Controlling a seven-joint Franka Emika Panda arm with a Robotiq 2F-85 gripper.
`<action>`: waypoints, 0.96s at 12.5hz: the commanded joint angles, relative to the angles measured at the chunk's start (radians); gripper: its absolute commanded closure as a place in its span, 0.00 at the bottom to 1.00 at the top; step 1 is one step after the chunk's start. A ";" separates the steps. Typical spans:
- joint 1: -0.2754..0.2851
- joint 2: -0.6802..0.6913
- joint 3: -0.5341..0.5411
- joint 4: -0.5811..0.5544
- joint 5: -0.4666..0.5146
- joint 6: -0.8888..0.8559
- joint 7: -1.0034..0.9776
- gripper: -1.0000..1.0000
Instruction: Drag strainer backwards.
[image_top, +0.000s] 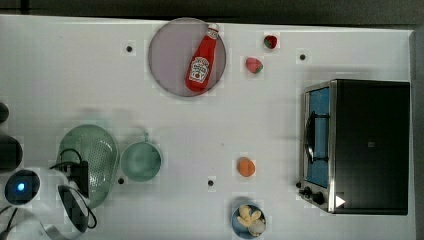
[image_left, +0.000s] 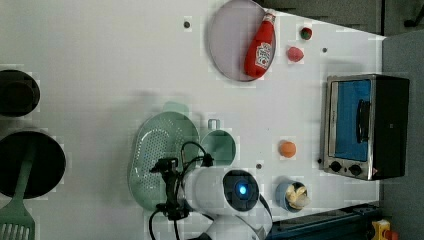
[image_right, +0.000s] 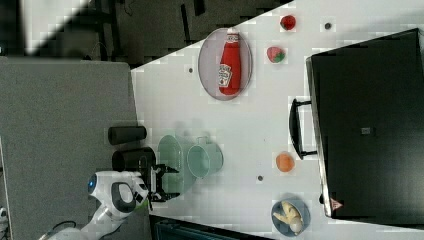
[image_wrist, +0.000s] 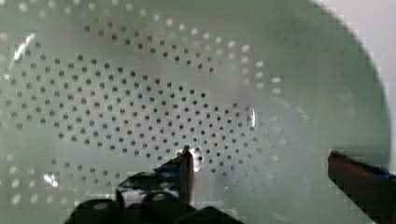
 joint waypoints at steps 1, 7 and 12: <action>0.063 -0.045 0.000 -0.039 0.013 0.019 0.057 0.00; 0.116 -0.111 -0.002 -0.117 0.015 0.106 0.093 0.00; 0.093 -0.303 -0.156 -0.062 0.009 0.108 -0.195 0.00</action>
